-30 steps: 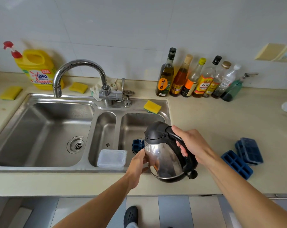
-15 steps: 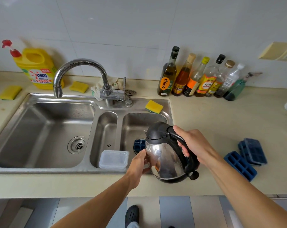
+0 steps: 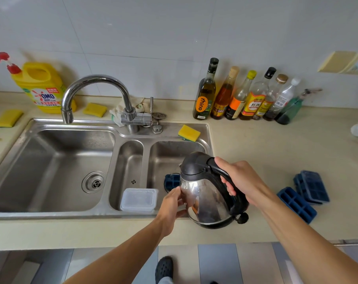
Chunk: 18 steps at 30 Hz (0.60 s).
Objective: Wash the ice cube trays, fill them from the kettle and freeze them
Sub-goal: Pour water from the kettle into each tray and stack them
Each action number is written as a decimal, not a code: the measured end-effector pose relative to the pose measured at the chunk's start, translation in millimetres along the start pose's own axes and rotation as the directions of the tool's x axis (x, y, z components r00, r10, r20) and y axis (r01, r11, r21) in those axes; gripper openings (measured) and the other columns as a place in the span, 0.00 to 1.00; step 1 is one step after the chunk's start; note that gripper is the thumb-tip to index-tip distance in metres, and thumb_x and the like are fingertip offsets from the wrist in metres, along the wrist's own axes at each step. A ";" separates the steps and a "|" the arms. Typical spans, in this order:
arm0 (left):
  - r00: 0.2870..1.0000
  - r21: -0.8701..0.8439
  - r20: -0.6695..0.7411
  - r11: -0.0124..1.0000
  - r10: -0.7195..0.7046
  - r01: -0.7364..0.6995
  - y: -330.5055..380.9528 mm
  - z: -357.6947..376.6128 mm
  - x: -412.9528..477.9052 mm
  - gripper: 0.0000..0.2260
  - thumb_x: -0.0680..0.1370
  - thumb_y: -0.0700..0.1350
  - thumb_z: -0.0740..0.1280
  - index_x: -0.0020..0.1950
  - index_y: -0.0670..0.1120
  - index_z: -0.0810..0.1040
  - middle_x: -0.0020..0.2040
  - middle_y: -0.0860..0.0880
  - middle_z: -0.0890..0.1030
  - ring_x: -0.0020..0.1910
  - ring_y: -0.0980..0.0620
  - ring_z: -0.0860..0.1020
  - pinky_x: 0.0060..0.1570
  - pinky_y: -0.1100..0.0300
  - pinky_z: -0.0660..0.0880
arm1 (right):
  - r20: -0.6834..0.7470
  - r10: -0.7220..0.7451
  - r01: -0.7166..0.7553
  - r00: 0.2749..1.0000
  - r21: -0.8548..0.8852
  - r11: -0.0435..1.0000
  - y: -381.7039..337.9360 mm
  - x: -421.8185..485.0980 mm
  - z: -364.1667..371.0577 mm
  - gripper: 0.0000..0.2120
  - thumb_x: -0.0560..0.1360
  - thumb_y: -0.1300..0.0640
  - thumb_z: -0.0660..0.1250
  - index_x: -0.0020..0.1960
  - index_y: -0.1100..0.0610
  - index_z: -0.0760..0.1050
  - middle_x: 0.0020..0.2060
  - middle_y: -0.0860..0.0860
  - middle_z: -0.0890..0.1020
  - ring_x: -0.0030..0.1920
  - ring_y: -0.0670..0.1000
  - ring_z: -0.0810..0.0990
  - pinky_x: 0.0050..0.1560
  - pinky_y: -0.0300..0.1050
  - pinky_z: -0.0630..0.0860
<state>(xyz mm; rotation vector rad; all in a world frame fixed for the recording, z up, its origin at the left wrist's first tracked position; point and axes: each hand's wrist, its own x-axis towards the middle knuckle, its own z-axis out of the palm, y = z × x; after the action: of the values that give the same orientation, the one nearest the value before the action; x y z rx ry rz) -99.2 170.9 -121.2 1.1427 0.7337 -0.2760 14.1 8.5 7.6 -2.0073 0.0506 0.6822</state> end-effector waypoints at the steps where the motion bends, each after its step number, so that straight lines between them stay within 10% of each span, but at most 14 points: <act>1: 1.000 -0.011 -0.001 1.000 0.003 -0.003 0.0 1.3 -0.8 0.15 0.85 0.46 0.56 0.46 0.44 0.79 0.53 0.40 0.85 0.56 0.42 0.82 0.60 0.43 0.79 | 0.002 -0.007 0.007 1.000 -0.005 1.000 -0.2 -0.4 -1.1 0.28 0.77 0.39 0.68 0.28 0.58 0.74 0.20 0.53 0.72 0.22 0.52 0.68 0.29 0.43 0.70; 18: 1.000 -0.060 -0.017 0.998 -0.014 0.013 -3.9 19.0 -11.7 0.10 0.83 0.44 0.59 0.48 0.43 0.79 0.53 0.41 0.85 0.53 0.45 0.83 0.59 0.45 0.80 | 0.061 -0.048 0.053 0.997 -0.078 0.996 -1.8 -9.2 -22.8 0.28 0.76 0.37 0.67 0.30 0.59 0.76 0.24 0.55 0.73 0.24 0.53 0.69 0.32 0.46 0.71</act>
<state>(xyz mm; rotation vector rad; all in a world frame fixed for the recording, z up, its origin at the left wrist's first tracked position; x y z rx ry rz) -102.6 150.4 -112.3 1.0844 0.7611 -0.2539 17.0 -11.5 21.8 -2.0560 -0.0635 0.7205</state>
